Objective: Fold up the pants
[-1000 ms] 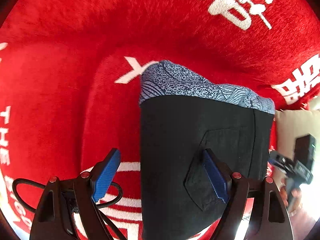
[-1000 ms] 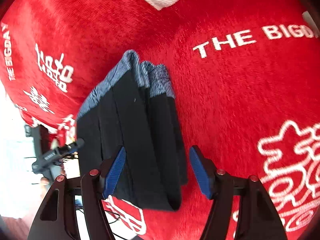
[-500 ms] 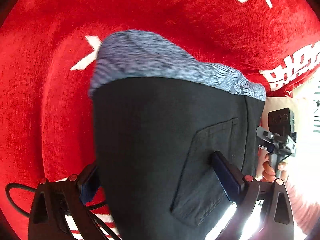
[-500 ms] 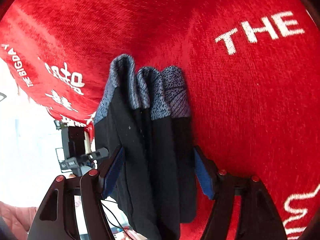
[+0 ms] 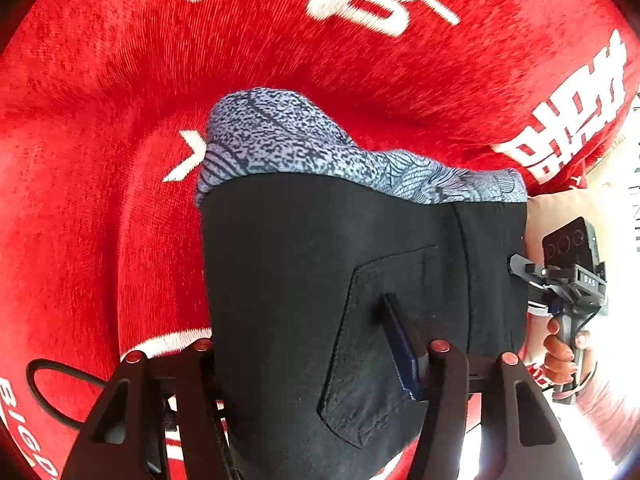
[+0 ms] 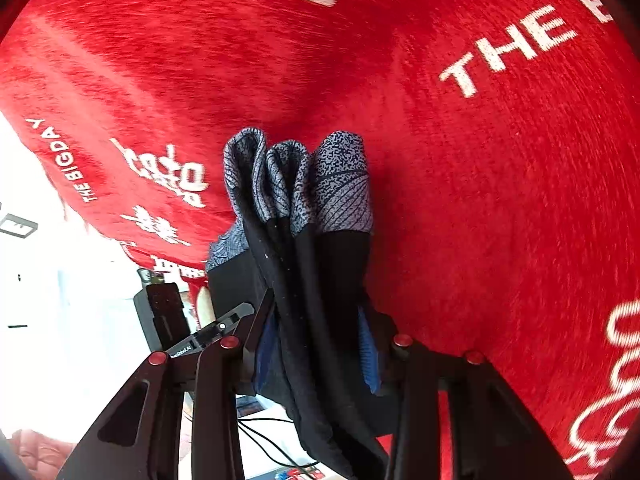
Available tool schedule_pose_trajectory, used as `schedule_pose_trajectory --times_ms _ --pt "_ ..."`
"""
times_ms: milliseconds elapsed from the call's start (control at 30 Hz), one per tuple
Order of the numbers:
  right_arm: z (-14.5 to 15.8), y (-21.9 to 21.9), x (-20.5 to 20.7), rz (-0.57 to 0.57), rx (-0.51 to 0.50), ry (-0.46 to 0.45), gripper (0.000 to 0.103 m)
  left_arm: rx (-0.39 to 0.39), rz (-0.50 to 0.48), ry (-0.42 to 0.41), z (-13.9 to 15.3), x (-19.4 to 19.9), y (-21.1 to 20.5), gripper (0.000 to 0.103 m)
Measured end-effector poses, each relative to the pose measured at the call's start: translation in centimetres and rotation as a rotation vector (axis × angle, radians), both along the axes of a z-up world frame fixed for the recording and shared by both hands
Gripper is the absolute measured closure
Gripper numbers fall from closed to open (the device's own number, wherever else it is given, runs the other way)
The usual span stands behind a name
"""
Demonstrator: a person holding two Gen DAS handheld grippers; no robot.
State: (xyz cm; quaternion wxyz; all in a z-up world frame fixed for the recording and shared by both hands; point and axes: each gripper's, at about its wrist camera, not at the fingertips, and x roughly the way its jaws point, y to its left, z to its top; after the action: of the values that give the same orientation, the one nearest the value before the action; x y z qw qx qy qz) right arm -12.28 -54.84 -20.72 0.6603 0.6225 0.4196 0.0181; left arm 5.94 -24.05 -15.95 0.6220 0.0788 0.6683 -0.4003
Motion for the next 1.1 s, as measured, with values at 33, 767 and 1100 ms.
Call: schedule_pose_trajectory --times_ms 33,767,1100 --pt "0.3 0.2 -0.2 0.0 0.004 -0.004 0.064 0.0 -0.005 -0.002 0.3 -0.4 -0.1 0.042" --pt "0.3 6.9 -6.0 0.021 -0.121 0.129 0.058 0.098 0.047 -0.053 -1.6 -6.5 5.2 0.014" --pt "3.6 8.8 -5.2 0.118 -0.382 0.362 0.039 0.284 0.085 -0.255 2.0 -7.3 5.9 0.013"
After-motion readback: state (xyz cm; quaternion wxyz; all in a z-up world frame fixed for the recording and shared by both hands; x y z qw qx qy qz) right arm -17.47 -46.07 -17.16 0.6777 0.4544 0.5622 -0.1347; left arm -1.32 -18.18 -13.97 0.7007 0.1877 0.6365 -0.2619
